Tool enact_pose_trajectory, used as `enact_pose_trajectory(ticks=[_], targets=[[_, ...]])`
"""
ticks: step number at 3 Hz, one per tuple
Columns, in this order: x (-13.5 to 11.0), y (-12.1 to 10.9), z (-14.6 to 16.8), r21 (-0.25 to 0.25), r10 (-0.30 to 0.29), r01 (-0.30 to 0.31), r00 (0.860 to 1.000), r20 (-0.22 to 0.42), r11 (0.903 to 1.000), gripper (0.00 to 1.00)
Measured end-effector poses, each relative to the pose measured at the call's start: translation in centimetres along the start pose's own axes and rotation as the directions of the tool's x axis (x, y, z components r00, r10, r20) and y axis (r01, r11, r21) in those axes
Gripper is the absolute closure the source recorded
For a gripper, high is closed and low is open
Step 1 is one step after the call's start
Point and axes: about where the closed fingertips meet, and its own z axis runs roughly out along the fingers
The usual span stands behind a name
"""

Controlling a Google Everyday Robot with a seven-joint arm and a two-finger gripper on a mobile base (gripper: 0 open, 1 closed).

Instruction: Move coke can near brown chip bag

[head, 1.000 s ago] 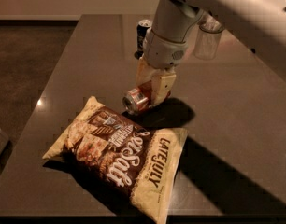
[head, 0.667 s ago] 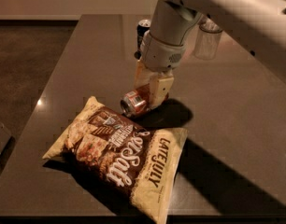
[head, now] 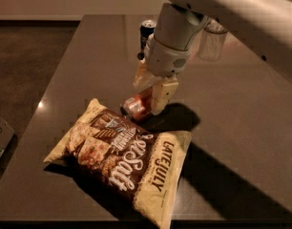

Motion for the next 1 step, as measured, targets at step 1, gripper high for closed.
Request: enact_pose_trajectory(ticks=[1], targets=[[-0.07, -0.13, 0.03, 0.005, -0.001, 0.001, 1.000, 0.000, 1.0000, 0.00]])
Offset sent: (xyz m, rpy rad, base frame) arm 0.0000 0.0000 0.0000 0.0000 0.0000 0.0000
